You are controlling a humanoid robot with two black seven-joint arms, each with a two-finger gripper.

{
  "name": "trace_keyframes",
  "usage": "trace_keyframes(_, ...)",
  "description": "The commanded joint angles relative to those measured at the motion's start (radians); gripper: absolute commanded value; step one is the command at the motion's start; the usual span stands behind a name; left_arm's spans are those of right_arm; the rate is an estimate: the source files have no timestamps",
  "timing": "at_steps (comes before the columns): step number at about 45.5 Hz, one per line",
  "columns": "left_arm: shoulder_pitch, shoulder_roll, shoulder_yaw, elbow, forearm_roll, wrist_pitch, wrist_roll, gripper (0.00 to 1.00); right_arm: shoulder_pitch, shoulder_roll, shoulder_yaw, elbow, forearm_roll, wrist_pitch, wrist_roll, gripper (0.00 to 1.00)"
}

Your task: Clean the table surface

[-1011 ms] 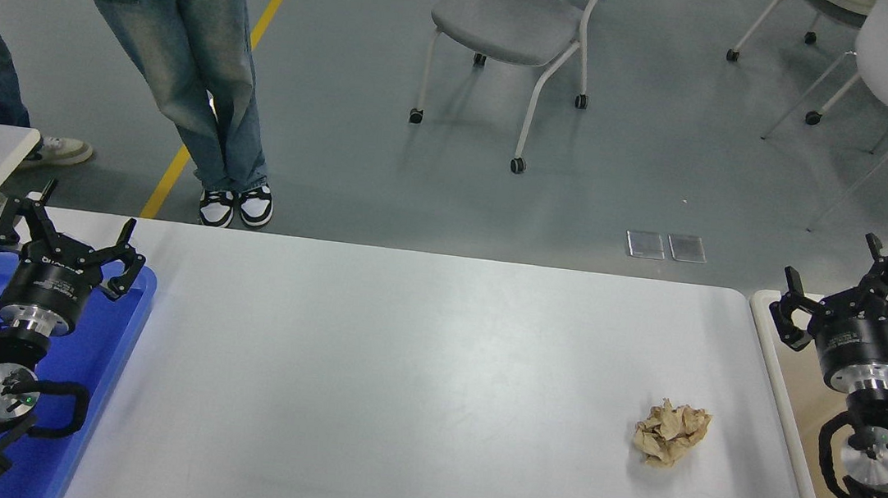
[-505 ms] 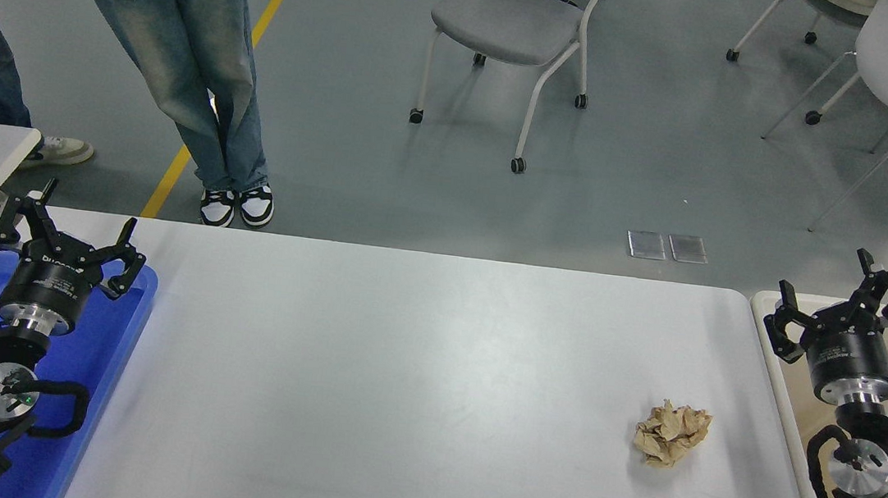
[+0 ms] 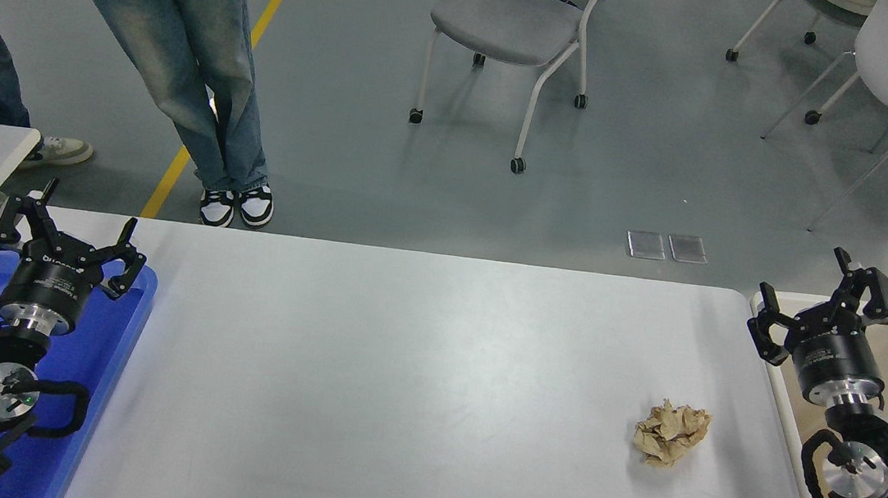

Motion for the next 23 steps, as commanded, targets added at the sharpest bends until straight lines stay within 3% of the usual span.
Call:
trace_keyframes(1, 0.000, 0.000, 0.000, 0.000, 0.000, 0.000, 0.000, 1.00, -0.006, -0.133, -0.091, 0.199, 0.006, -0.053, -0.078, 1.00)
trace_keyframes(13, 0.000, 0.000, 0.000, 0.000, 0.000, 0.000, 0.000, 1.00, 0.016, -0.363, -0.267, 0.481, -0.003, -0.112, -0.099, 1.00)
trace_keyframes(23, 0.000, 0.000, 0.000, 0.000, 0.000, 0.000, 0.000, 1.00, 0.050, -0.503, -0.335, 0.687, -0.015, -0.129, -0.320, 1.00)
